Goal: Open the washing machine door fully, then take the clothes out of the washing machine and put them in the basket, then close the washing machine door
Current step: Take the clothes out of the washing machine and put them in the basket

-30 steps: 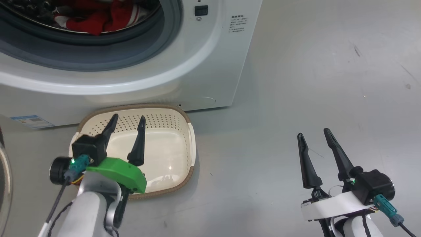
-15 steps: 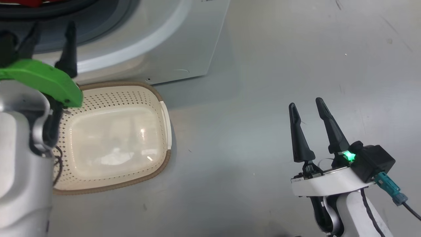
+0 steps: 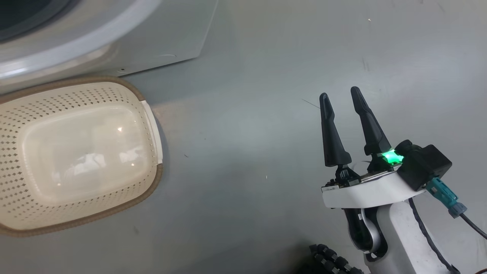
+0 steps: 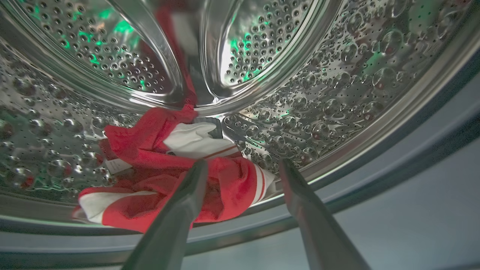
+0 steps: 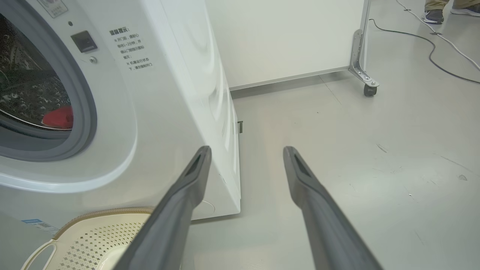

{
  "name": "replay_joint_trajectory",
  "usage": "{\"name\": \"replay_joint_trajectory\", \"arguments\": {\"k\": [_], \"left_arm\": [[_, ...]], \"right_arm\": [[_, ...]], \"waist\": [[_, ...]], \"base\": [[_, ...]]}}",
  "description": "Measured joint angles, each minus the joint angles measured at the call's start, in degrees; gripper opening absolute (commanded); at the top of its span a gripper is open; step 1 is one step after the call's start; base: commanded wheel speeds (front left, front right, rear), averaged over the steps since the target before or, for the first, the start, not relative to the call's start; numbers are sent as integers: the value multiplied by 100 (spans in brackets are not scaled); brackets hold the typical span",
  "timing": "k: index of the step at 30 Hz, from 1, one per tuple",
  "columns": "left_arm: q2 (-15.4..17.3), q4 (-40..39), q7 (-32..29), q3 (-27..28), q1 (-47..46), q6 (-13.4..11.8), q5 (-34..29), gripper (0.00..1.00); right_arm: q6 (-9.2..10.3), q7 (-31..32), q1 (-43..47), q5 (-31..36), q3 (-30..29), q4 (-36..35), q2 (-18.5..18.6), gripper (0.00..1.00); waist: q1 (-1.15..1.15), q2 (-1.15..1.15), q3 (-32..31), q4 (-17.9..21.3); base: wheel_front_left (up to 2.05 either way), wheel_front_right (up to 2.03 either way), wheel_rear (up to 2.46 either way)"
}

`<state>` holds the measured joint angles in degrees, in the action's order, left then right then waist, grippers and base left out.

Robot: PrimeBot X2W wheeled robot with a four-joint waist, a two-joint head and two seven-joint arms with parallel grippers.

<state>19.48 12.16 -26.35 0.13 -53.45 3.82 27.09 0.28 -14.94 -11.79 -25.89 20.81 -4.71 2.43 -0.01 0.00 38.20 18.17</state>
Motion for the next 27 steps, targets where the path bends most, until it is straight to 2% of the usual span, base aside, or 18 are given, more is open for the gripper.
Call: {"name": "replay_joint_trajectory", "arguments": {"k": [7, 15, 22, 27], "left_arm": [[334, 272, -455, 193, -455, 1, 71, 100], [523, 644, -901, 256, -819, 0, 212, 100], [661, 961, -1194, 204, -857, -9, 158, 100], [725, 1104, -1388, 198, -985, -134, 140, 100]], "right_arm": [[45, 0, -192, -254, 203, 3, 0, 100], [97, 0, -313, -352, 285, 8, -3, 100], [140, 0, -336, -353, 285, 24, -4, 100], [140, 0, -380, -353, 285, 38, -5, 100]], "waist": [[0, 0, 284, 361], [0, 0, 538, 698], [0, 0, 634, 831], [0, 0, 662, 856]], "base": [[0, 0, 0], [0, 0, 0], [0, 0, 0], [0, 0, 0]]}}
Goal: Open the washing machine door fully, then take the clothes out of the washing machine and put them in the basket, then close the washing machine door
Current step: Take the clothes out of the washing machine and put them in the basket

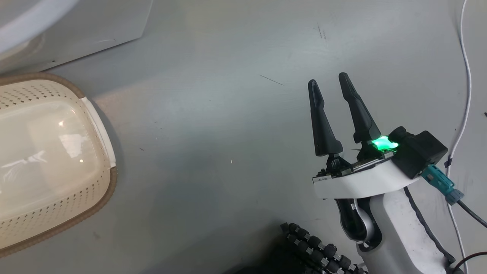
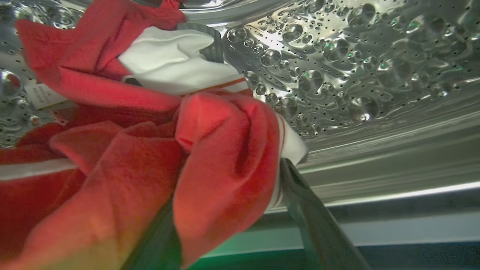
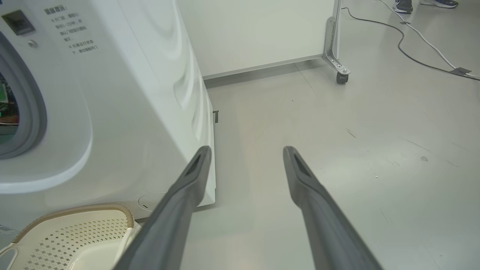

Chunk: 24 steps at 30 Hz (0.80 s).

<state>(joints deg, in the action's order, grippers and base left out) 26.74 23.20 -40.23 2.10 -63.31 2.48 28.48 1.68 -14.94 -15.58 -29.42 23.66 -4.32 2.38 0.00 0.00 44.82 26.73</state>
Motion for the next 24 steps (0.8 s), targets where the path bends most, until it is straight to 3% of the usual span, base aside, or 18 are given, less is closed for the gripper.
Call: {"name": "replay_joint_trajectory", "arguments": {"k": [3, 12, 24], "left_arm": [[1, 37, -16, -7, -59, -26, -53, 0], [12, 60, 15, -46, -130, -40, -129, 0], [-170, -164, 909, -45, -68, 180, -126, 0]], "right_arm": [[1, 0, -60, 0, -2, 2, 0, 100], [27, 0, -124, 4, -29, 7, 0, 100], [59, 0, -192, 198, -245, 38, 1, 100]], "waist": [[0, 0, 16, 3], [0, 0, 55, -17], [0, 0, -45, -215]], "base": [[0, 0, 0], [0, 0, 0], [0, 0, 0]]}}
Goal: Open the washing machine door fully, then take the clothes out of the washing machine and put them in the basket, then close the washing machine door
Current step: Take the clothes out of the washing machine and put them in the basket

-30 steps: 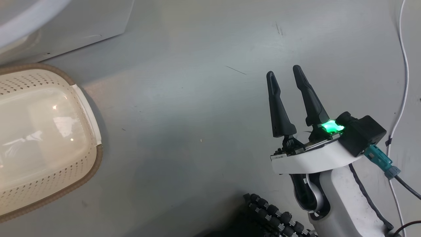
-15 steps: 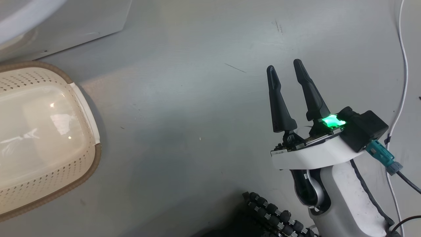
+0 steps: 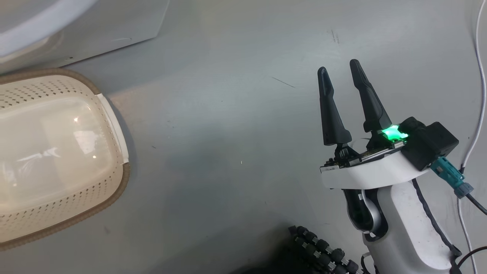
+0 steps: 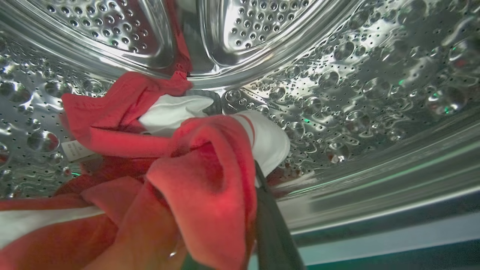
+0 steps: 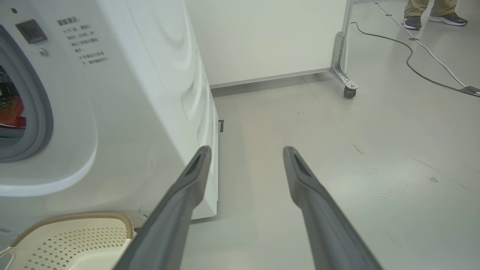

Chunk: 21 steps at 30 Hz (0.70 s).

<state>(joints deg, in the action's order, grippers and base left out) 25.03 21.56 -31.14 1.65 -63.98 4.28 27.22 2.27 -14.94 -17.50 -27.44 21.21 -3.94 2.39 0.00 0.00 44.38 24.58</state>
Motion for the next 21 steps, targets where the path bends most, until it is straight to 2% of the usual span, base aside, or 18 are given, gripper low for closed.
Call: {"name": "replay_joint_trajectory", "arguments": {"k": [10, 21], "left_arm": [[-312, -386, 1011, -22, 603, 60, -20, 0], [-662, -836, 2108, -331, 1485, 65, -427, 0]], "right_arm": [[-1, 0, -7, 267, -59, 80, 1, 100], [-27, 0, 11, 676, -219, 294, 8, 100]], "waist": [[0, 0, -205, -243], [0, 0, -554, -592]], "base": [[0, 0, 0], [0, 0, 0]]}}
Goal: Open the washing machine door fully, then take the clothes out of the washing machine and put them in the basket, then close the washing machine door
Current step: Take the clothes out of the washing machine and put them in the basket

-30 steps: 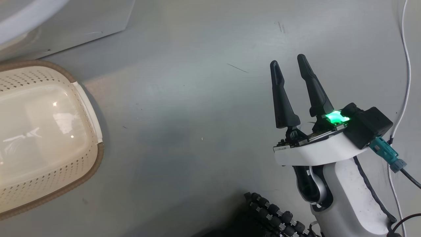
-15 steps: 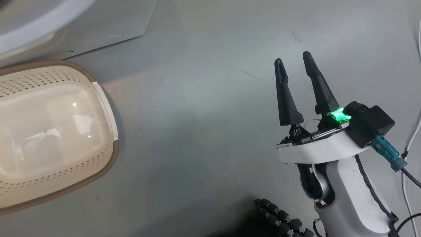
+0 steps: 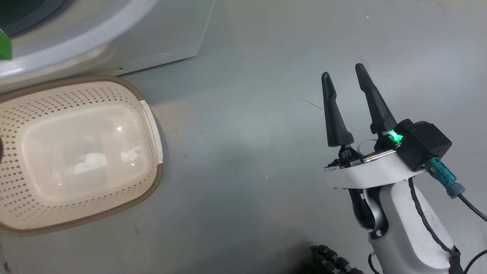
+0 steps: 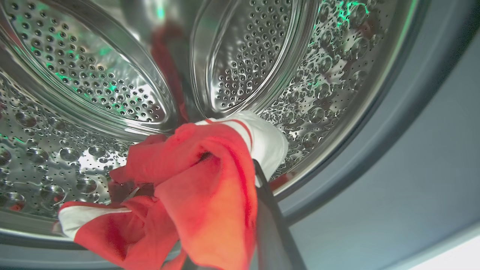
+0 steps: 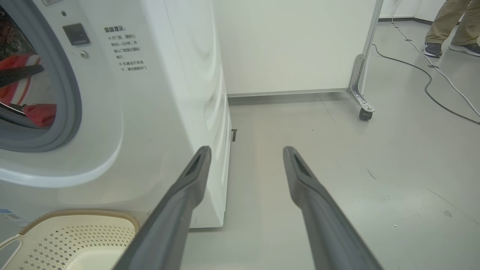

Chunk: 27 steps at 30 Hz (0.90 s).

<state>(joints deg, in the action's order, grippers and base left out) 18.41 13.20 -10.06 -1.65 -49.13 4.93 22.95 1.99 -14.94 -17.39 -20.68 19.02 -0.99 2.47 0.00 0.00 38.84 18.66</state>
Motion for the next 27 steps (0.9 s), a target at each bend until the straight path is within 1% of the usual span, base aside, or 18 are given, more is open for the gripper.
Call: {"name": "replay_joint_trajectory", "arguments": {"k": [2, 6, 9, 11, 17, 18, 27], "left_arm": [[-81, -53, 193, -43, 188, 0, -47, 0], [-171, -134, 563, -109, 539, -15, -194, 0], [-272, -238, 843, -135, 762, -79, -303, 0], [-348, -293, 1028, -177, 905, -144, -374, 0], [-600, -456, 1482, -282, 1349, -252, -445, 0], [-673, -516, 1613, -318, 1471, -271, -457, 0], [-876, -913, 2063, -447, 1967, -385, -506, 0]], "right_arm": [[-36, 0, 13, 59, -38, 55, 1, 100], [-41, 0, 60, 238, -116, 157, 4, 100], [-44, 0, 139, 341, -189, 234, 7, 100], [-91, 0, 212, 380, -223, 292, 8, 100], [-96, 0, 436, 472, -328, 405, 29, 100], [-140, 0, 516, 490, -349, 436, 35, 100], [-160, 0, 872, 581, -435, 543, 37, 100]], "waist": [[0, 0, -82, -66], [0, 0, -266, -193], [0, 0, -418, -288], [0, 0, -525, -350], [0, 0, -877, -541], [0, 0, -1000, -606], [0, 0, -1571, -896]], "base": [[0, 0, 0], [0, 0, 0], [0, 0, 0], [0, 0, 0], [0, 0, 0], [0, 0, 0], [0, 0, 0]]}}
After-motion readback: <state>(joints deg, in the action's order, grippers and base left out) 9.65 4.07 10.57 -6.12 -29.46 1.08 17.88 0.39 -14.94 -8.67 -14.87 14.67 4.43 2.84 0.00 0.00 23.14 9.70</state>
